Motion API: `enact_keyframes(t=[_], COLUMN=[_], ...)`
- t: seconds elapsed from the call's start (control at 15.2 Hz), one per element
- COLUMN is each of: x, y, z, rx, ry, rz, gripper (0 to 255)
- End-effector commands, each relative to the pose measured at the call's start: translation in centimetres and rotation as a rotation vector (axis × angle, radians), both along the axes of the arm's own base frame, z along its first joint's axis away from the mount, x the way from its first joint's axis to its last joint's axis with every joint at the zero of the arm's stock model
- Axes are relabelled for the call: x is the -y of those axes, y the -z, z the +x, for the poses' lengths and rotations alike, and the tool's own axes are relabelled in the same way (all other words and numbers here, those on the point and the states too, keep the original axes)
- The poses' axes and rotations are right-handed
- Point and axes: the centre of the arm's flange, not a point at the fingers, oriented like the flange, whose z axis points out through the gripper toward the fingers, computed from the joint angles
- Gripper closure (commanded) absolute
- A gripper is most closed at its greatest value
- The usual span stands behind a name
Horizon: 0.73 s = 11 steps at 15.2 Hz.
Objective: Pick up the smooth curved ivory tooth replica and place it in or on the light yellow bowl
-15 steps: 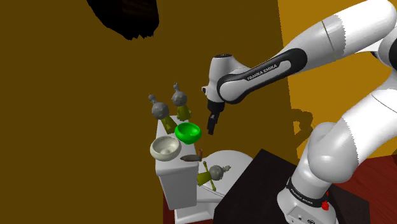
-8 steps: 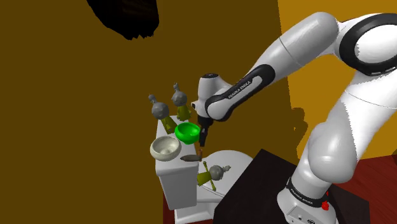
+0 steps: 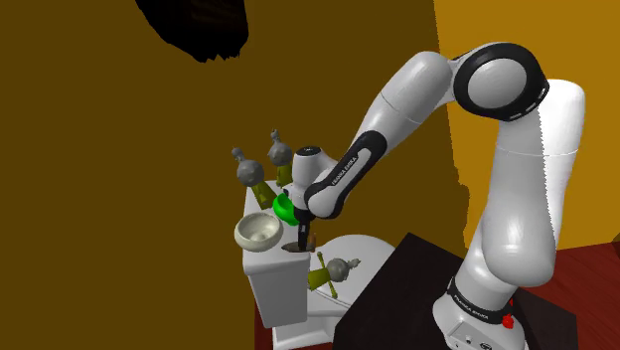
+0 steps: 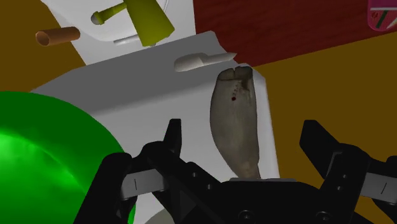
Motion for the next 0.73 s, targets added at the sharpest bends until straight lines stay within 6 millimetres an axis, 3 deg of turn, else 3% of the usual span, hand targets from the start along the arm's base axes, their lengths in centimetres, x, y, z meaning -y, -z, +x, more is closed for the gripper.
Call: enact_keyframes(t=[0.0, 0.4, 0.66], x=[-0.3, -0.3, -0.3], y=[1.2, 4.7, 4.7], z=[0.4, 0.5, 0.5], rx=[0.000, 0.000, 0.000], ry=[-0.009, -0.009, -0.009], rz=[0.001, 0.001, 0.001], gripper=[0, 0, 0])
